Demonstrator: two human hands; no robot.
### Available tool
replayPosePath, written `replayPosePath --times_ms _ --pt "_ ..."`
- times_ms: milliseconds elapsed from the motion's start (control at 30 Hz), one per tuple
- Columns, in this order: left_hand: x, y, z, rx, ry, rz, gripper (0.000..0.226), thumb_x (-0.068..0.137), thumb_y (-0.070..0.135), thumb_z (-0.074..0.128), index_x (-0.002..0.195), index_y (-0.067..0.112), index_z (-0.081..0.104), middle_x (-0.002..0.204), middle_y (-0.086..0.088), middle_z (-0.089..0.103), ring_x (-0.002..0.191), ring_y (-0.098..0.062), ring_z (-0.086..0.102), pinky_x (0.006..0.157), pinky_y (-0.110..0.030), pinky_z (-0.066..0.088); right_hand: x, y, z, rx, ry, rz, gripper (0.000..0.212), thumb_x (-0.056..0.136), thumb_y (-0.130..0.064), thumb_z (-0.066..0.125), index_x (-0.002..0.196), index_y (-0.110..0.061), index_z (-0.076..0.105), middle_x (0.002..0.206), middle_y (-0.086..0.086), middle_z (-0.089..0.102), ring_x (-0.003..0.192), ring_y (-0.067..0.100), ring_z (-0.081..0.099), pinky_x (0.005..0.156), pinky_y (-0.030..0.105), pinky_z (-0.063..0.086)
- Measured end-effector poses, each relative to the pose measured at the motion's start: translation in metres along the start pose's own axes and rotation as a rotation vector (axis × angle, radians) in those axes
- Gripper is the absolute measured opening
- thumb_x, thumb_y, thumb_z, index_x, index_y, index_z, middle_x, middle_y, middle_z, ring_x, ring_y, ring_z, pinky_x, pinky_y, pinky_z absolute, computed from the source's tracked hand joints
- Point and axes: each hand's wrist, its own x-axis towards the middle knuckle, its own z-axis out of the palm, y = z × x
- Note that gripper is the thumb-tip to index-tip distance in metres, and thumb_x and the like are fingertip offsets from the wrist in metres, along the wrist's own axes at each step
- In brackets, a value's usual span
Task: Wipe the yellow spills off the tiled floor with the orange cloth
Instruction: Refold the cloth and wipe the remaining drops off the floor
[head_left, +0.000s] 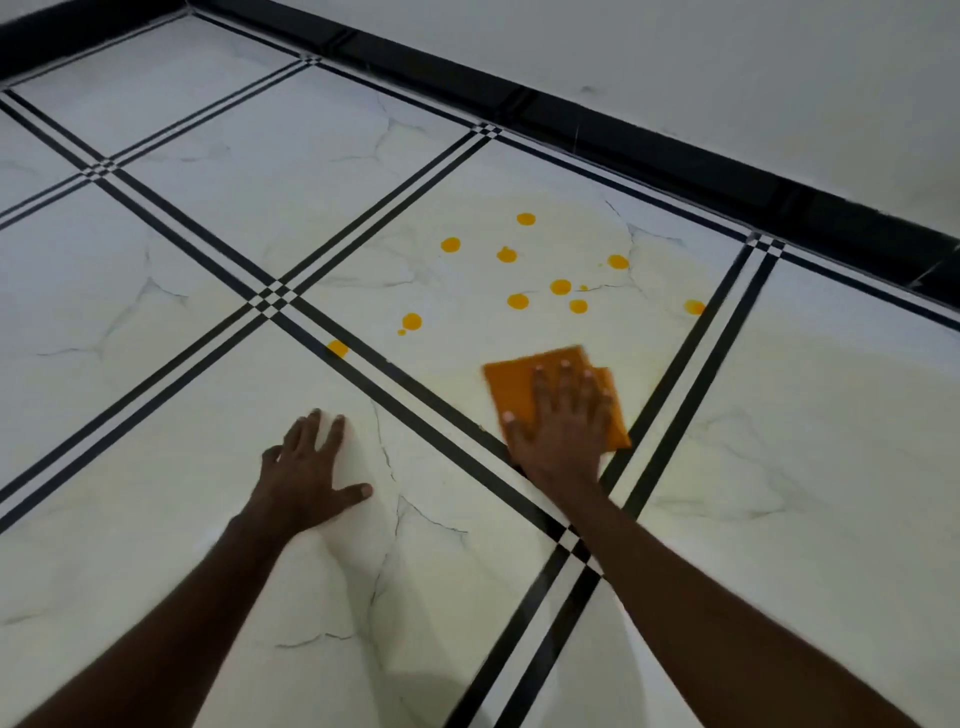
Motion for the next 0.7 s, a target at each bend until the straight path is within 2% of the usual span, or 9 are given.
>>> replayPosePath --times_ms 100,167,267,333,433,500,567,633,700 --pt "0.002 -0.016 -0.003 -0.049 -0.006 -0.078 0.108 0.081 0.074 0.052 0.158 0.022 -0.003 0.166 -0.011 -0.008 0.152 -0.029 0.0 0.119 -0.054 0.016 -0.044 0.035 -0.012 -0.025 0.066 0.209 0.084 0.095 -0.066 0.028 0.164 -0.021 0.015 0.169 0.02 0.016 0.154 0.047 0.012 0.121 0.068 0.011" --pt "0.0 -0.025 -0.004 -0.078 -0.021 -0.116 0.114 0.077 0.077 0.055 0.158 0.022 -0.005 0.165 -0.01 -0.01 0.153 -0.028 -0.002 0.119 -0.053 0.015 -0.067 0.001 -0.009 -0.001 0.047 0.16 0.087 0.093 -0.066 0.03 0.164 -0.019 0.013 0.17 0.021 0.011 0.155 0.049 0.008 0.121 0.068 0.007" --pt "0.004 -0.05 -0.012 -0.087 -0.059 -0.154 0.128 0.069 0.081 0.06 0.157 0.021 -0.011 0.164 -0.013 -0.018 0.152 -0.03 -0.009 0.12 -0.053 0.011 -0.055 -0.09 0.013 0.076 -0.01 -0.296 0.084 0.092 -0.065 0.037 0.163 -0.022 0.021 0.169 0.017 0.016 0.155 0.048 0.012 0.124 0.065 0.003" --pt "0.01 -0.072 -0.021 -0.063 -0.096 -0.172 0.135 0.064 0.082 0.064 0.156 0.02 -0.013 0.163 -0.014 -0.019 0.152 -0.032 -0.011 0.119 -0.054 0.011 -0.014 -0.133 0.027 0.066 -0.064 -0.509 0.077 0.096 -0.063 0.031 0.162 -0.025 0.024 0.169 0.014 0.019 0.155 0.045 0.016 0.123 0.066 0.008" --pt "0.017 -0.099 -0.025 -0.058 -0.125 -0.187 0.14 0.058 0.082 0.069 0.156 0.025 -0.014 0.164 -0.014 -0.018 0.152 -0.034 -0.009 0.118 -0.056 0.013 0.049 -0.141 0.037 0.014 -0.045 -0.345 0.068 0.099 -0.054 0.028 0.158 -0.024 0.037 0.165 0.016 0.032 0.15 0.046 0.029 0.119 0.067 0.02" --pt "0.02 -0.109 -0.021 -0.091 -0.104 -0.171 0.142 0.057 0.08 0.071 0.156 0.026 -0.015 0.164 -0.013 -0.018 0.151 -0.037 -0.009 0.118 -0.058 0.012 0.064 -0.128 0.036 0.011 0.027 -0.164 0.07 0.097 -0.053 0.03 0.158 -0.02 0.037 0.163 0.02 0.033 0.149 0.049 0.029 0.118 0.068 0.019" --pt "0.023 -0.115 -0.016 -0.121 -0.085 -0.161 0.145 0.055 0.078 0.075 0.156 0.026 -0.015 0.163 -0.013 -0.02 0.15 -0.039 -0.013 0.118 -0.059 0.009 0.034 -0.137 0.031 0.043 0.023 -0.096 0.075 0.095 -0.055 0.03 0.16 -0.018 0.031 0.165 0.023 0.028 0.151 0.05 0.022 0.12 0.069 0.013" --pt "0.026 -0.119 -0.012 -0.155 -0.068 -0.155 0.147 0.053 0.077 0.076 0.155 0.026 -0.016 0.163 -0.012 -0.022 0.149 -0.039 -0.016 0.119 -0.059 0.005 -0.019 -0.17 0.03 0.039 -0.047 -0.204 0.077 0.095 -0.057 0.031 0.163 -0.02 0.024 0.168 0.021 0.02 0.153 0.049 0.016 0.122 0.067 0.008" --pt "0.026 -0.12 -0.009 -0.181 -0.031 -0.148 0.148 0.052 0.077 0.076 0.155 0.025 -0.016 0.163 -0.01 -0.023 0.149 -0.037 -0.019 0.12 -0.059 0.003 -0.024 -0.213 0.04 0.058 -0.119 -0.438 0.078 0.097 -0.06 0.032 0.164 -0.023 0.015 0.171 0.016 0.011 0.156 0.045 0.009 0.124 0.063 0.003"
